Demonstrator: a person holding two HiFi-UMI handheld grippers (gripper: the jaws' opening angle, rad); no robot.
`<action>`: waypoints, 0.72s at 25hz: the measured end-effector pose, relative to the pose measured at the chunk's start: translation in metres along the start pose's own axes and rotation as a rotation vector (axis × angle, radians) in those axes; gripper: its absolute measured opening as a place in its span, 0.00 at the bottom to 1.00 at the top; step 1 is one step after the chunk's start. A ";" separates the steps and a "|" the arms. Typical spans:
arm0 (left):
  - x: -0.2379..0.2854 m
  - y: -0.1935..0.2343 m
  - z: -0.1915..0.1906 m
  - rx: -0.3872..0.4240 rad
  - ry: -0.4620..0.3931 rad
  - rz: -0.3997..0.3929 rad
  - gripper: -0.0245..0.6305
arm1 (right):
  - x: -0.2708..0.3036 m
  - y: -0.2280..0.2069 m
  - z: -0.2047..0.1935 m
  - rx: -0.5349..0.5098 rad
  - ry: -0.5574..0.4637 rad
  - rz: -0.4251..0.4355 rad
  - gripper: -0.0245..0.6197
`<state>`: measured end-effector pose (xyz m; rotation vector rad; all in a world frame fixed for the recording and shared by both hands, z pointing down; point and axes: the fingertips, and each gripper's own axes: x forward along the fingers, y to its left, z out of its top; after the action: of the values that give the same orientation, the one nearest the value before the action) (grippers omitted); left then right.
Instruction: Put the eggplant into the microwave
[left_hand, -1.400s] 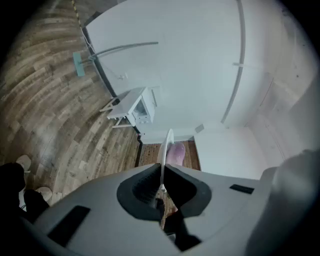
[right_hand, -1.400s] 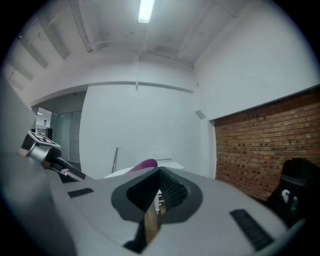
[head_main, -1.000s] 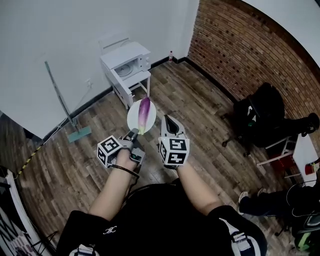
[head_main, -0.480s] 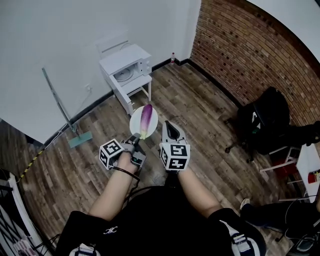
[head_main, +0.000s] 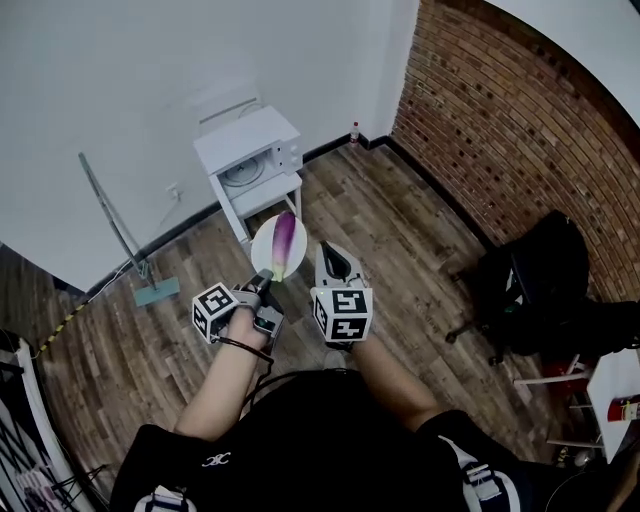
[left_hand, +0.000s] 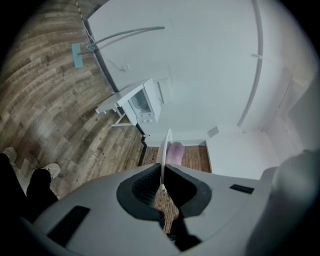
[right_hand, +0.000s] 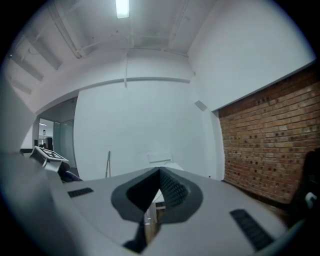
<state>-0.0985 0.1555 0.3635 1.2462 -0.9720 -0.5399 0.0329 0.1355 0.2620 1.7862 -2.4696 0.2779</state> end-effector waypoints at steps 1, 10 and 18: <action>0.010 -0.002 -0.002 -0.004 -0.007 0.001 0.07 | 0.005 -0.008 0.002 -0.001 0.002 0.013 0.05; 0.076 -0.019 -0.010 -0.006 -0.053 -0.002 0.07 | 0.046 -0.063 0.002 0.005 0.032 0.086 0.05; 0.104 -0.004 -0.003 -0.026 -0.058 0.026 0.07 | 0.069 -0.074 -0.011 -0.020 0.051 0.123 0.05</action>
<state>-0.0415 0.0727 0.3925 1.1987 -1.0251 -0.5693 0.0808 0.0508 0.2921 1.6018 -2.5411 0.3019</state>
